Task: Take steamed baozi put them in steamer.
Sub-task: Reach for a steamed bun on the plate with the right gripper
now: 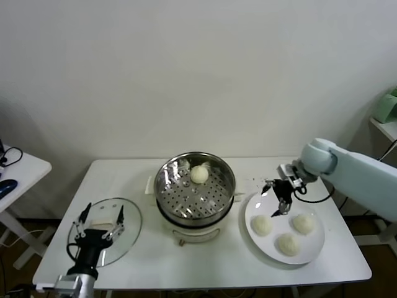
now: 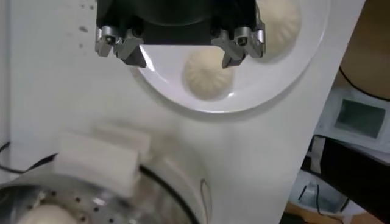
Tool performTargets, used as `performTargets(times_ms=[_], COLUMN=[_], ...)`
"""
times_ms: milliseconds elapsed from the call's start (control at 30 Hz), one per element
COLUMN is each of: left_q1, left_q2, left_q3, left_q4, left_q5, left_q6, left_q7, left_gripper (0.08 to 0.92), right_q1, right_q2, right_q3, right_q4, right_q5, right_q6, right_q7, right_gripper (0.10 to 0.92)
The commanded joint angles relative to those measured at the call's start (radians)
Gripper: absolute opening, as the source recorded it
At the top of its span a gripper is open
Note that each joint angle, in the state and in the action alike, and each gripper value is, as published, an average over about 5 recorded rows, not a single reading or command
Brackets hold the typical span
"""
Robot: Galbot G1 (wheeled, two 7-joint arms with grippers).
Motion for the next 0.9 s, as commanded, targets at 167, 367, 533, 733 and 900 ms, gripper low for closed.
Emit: performTargets(times_ms=[167, 367, 533, 733, 900], left_q1=[0.016, 0.018, 0.015, 0.011, 0.01], left_q2=[-0.005, -0.005, -0.006, -0.006, -0.005], left_q3=[-0.001, -0.005, -0.003, 0.0, 0.001], left_q4=[0.01, 0.015, 0.017, 0.019, 0.016], left_q5=[0.031, 0.031, 0.032, 0.037, 0.038], left_q6=[-0.01, -0.01, -0.008, -0.006, -0.001], left_q7=[-0.003, -0.001, 0.0, -0.001, -0.002], left_gripper=[0.823, 0.823, 0.823, 0.823, 0.823], right_q1=[-0.105, -0.099, -0.1, -0.101, -0.1], right_q2=[0.042, 0.061, 0.076, 0.085, 0.088], right_q3=[0.023, 0.01, 0.007, 0.003, 0.001], right_q4=[-0.027, -0.063, -0.077, -0.086, -0.099], right_q5=[-0.057, -0.07, -0.077, -0.086, -0.099], right_q6=[0.0, 0.02, 0.027, 0.03, 0.037], right_q7=[0.022, 0.026, 0.015, 0.008, 0.003], right_gripper=[0.823, 0.823, 0.823, 0.823, 0.823])
